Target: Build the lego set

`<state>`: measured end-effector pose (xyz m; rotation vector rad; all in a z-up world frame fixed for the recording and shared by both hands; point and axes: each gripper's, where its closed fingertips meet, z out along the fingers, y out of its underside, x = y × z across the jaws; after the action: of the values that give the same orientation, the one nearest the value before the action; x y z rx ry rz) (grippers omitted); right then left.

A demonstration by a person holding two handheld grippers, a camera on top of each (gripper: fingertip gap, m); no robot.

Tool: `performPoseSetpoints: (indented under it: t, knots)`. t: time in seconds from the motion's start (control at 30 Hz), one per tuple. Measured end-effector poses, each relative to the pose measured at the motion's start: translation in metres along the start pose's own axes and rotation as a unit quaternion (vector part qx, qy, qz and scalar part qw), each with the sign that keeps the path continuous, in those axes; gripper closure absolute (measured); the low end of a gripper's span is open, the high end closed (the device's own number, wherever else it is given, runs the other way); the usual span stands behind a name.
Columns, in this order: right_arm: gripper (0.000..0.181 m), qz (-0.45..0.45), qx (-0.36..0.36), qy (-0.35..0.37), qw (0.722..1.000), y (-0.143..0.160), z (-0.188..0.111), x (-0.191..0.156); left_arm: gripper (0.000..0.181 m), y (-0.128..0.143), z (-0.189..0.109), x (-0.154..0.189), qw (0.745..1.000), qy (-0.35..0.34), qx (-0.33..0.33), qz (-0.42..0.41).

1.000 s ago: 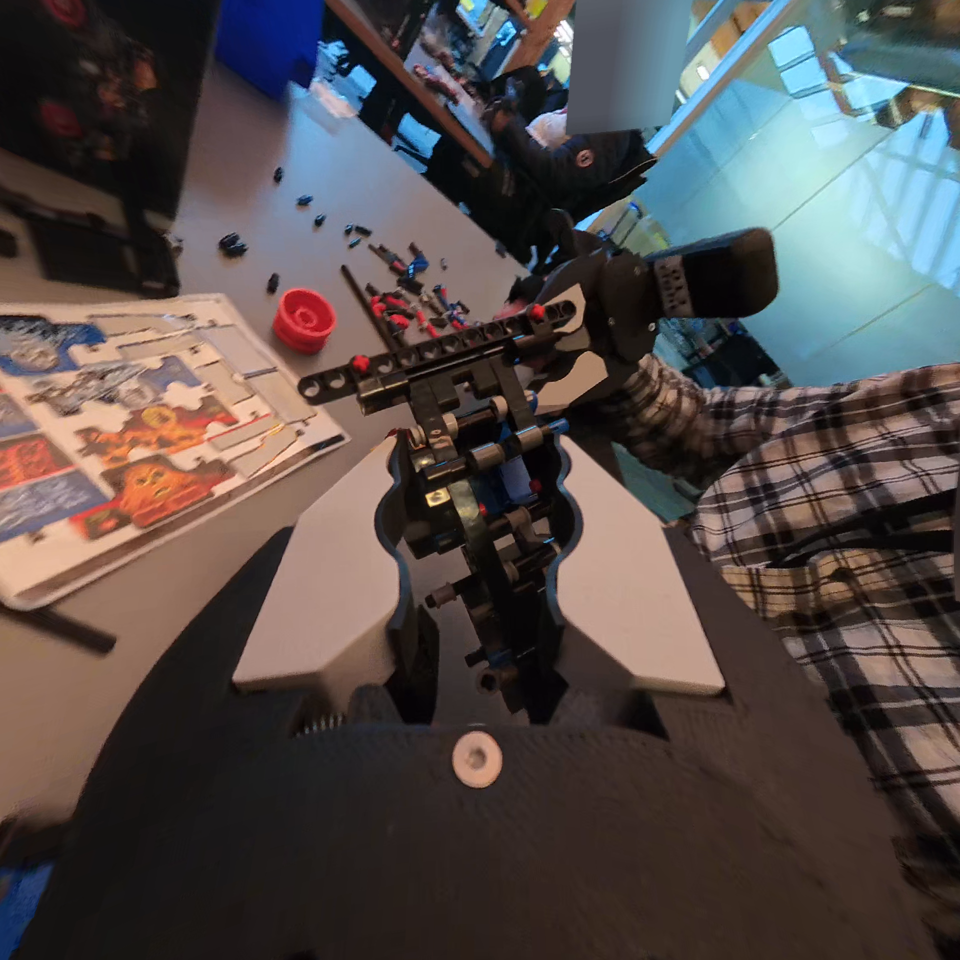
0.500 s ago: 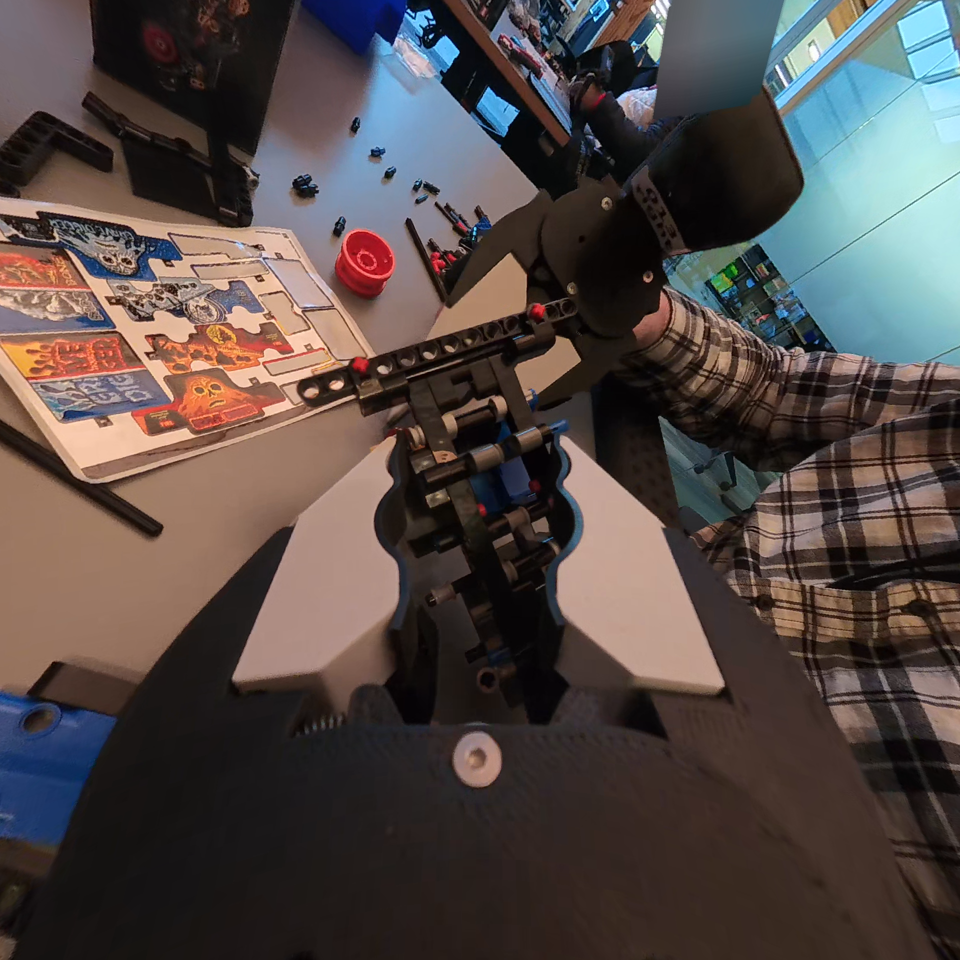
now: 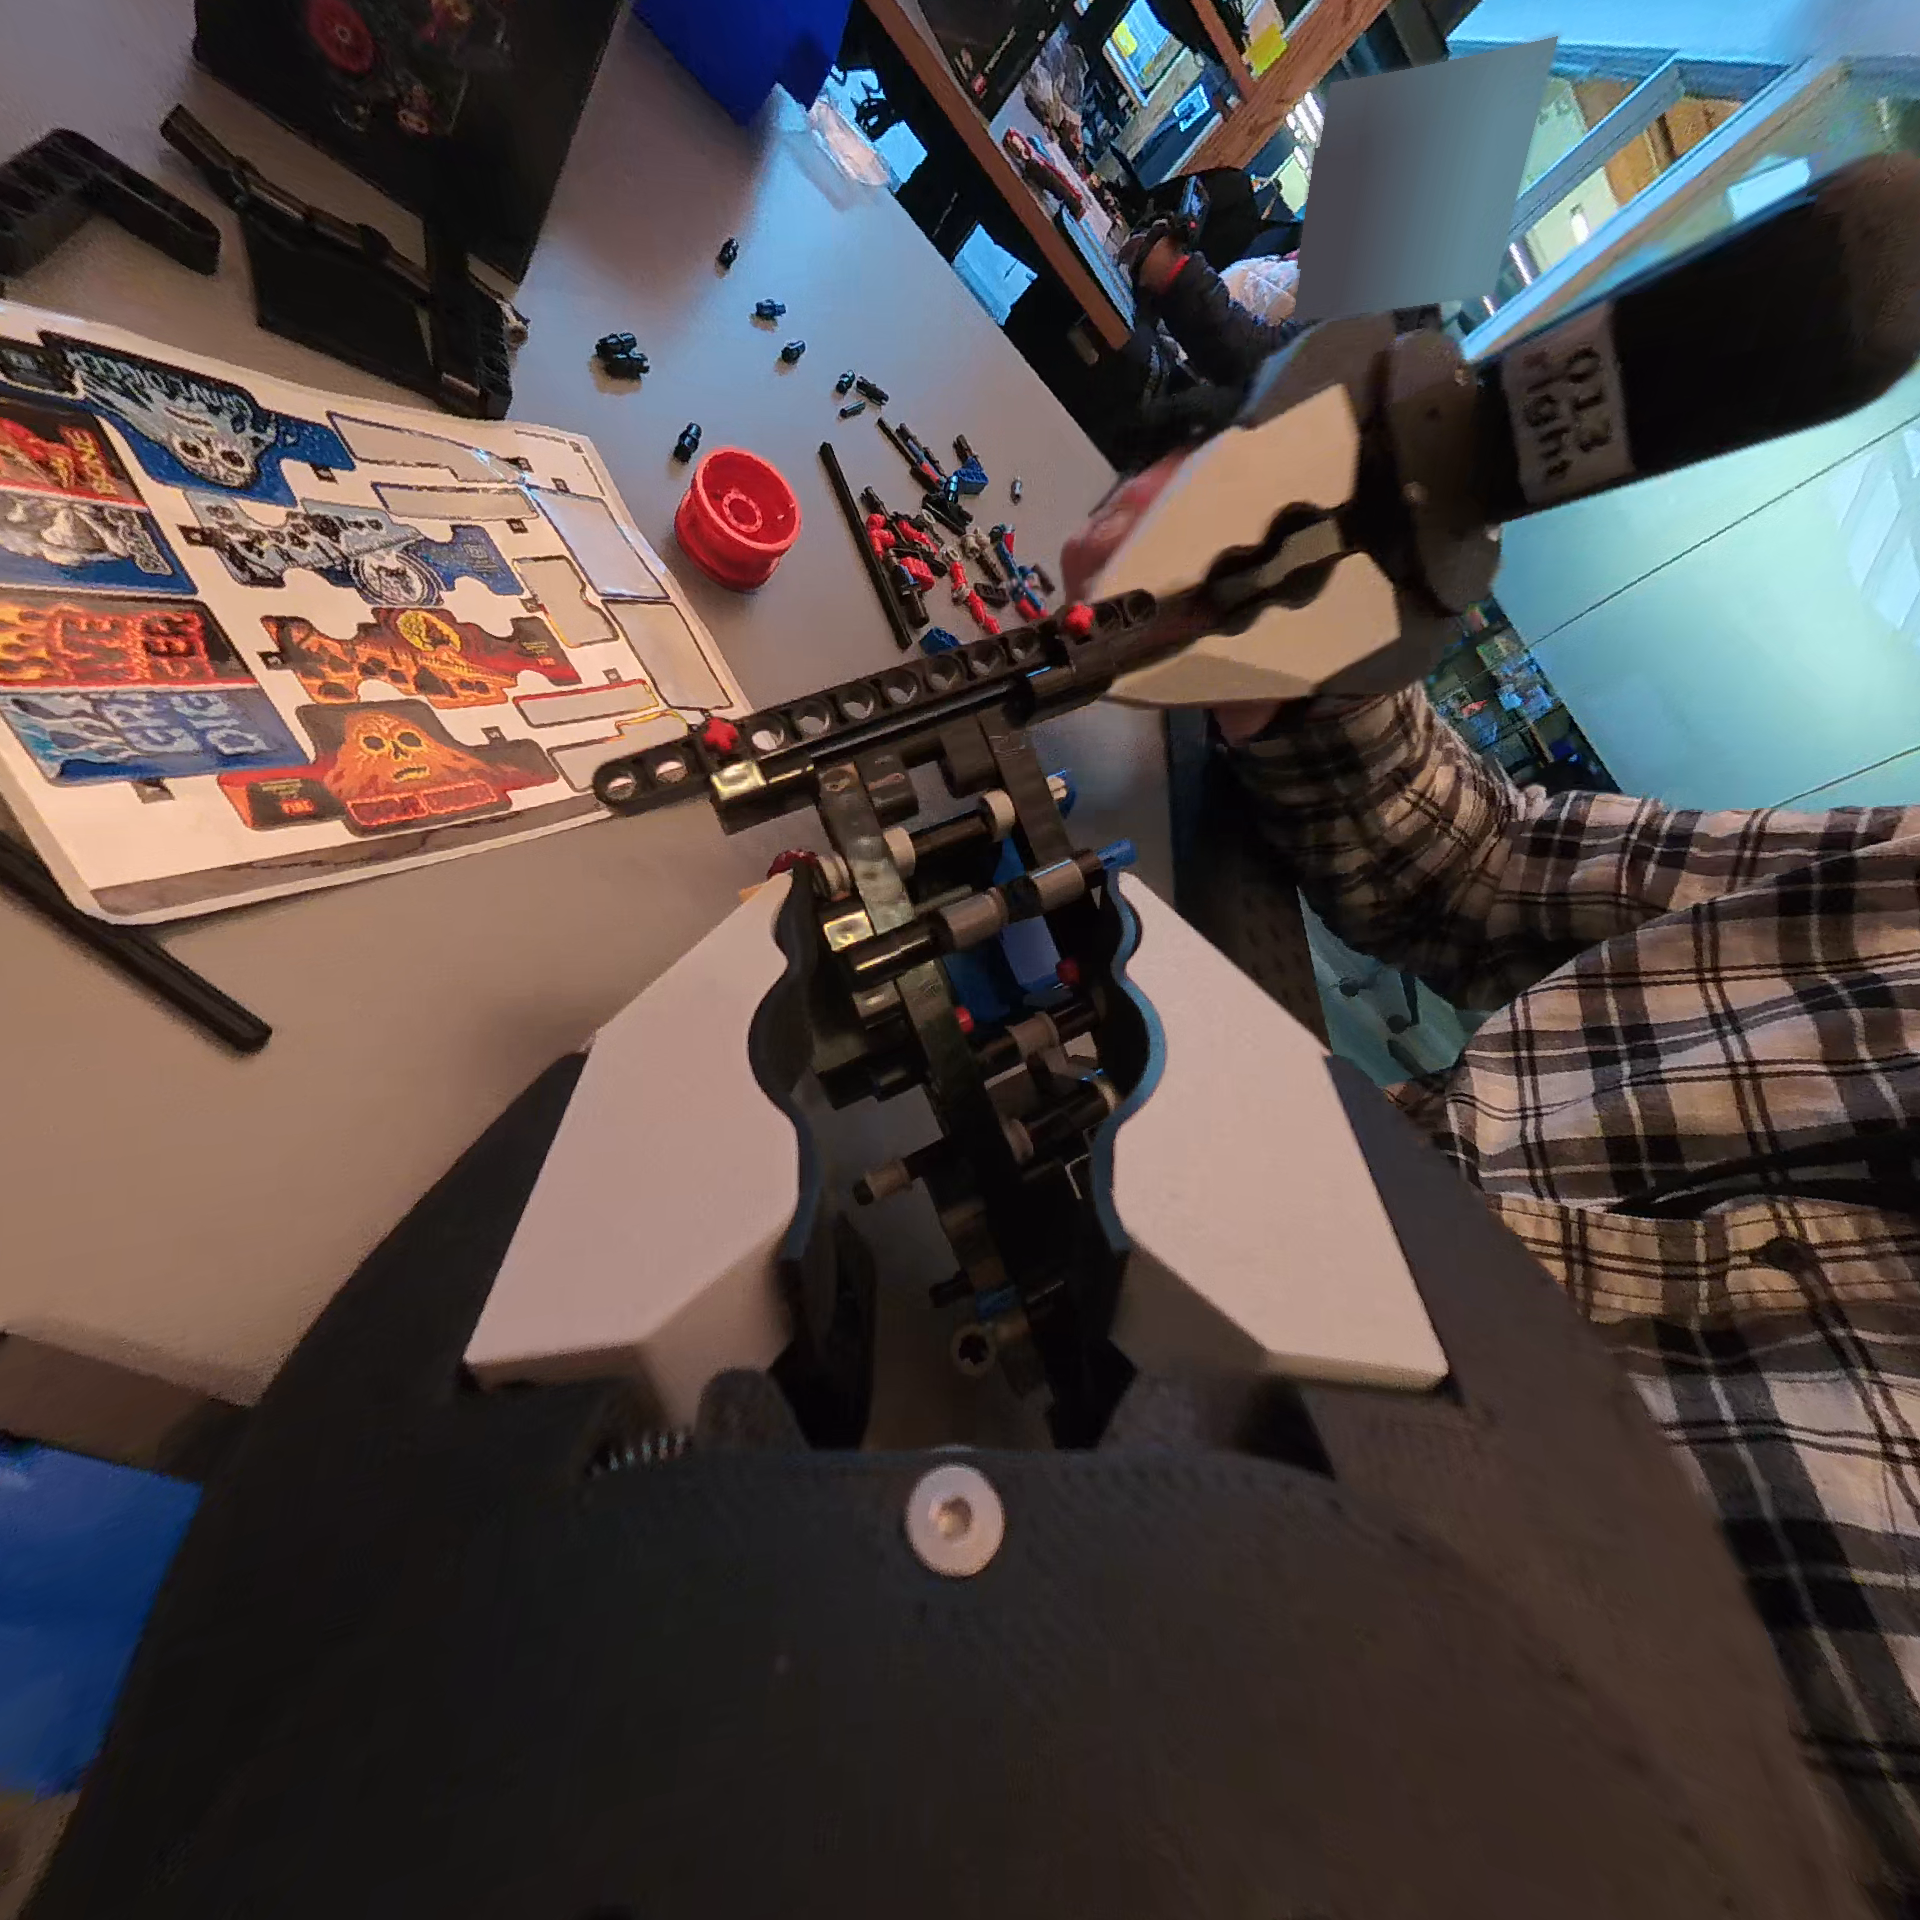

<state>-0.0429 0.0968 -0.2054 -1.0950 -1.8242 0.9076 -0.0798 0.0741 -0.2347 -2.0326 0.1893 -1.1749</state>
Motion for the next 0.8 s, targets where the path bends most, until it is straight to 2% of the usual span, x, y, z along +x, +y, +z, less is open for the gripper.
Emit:
performPoseSetpoints:
  t: [0.07,0.23,0.6,0.8]
  knots:
    - [0.177,-0.023,0.023,-0.005,0.999,-0.011,-0.001,-0.009,0.130,0.001,0.003,0.000,1.000,0.007,0.002,-0.007]
    - [0.177,-0.048,0.041,-0.006,0.998,-0.014,0.012,-0.018,0.130,0.001,0.009,0.003,1.000,0.018,0.008,-0.010]
    - [0.177,-0.075,0.047,0.030,0.996,-0.010,0.022,-0.015,0.130,0.003,0.014,0.006,0.999,0.030,0.013,-0.019]
    - [0.177,-0.123,0.039,0.048,0.990,-0.006,0.022,-0.015,0.130,0.005,0.015,0.006,0.999,0.030,0.007,-0.020]
